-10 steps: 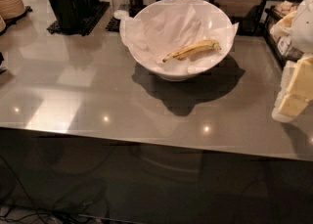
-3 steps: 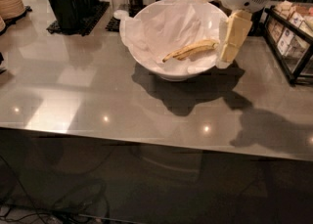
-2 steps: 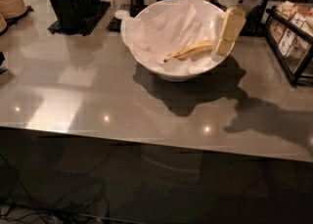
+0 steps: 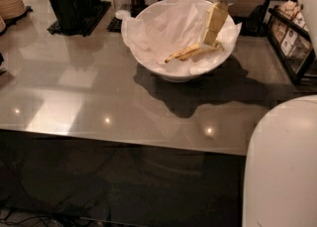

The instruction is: Pick banana from white bowl

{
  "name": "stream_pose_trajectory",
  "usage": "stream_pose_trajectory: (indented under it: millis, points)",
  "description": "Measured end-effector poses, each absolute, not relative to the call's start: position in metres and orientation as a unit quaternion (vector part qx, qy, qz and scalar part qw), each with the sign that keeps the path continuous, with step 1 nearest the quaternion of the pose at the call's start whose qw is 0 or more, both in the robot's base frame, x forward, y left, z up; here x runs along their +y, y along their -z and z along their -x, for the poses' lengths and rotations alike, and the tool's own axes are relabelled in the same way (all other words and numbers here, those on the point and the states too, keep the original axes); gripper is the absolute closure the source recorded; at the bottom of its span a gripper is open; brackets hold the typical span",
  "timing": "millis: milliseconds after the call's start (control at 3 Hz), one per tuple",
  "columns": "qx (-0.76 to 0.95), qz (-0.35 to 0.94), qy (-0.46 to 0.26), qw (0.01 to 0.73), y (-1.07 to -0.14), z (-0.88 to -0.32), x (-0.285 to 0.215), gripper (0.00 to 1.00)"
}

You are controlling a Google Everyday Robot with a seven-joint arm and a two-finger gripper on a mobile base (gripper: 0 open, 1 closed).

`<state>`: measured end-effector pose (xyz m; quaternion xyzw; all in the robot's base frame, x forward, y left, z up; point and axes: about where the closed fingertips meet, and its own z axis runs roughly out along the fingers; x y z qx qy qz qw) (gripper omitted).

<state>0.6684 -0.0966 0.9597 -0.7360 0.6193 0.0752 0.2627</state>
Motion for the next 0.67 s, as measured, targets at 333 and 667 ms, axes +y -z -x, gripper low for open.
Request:
stream_pose_trajectory:
  millis: [333, 667]
  points:
    - [0.633, 0.724, -0.082, 0.262, -0.946, -0.673, -0.098, 0.0]
    - [0.638, 0.721, -0.089, 0.256, -0.926, -0.685, -0.094, 0.0]
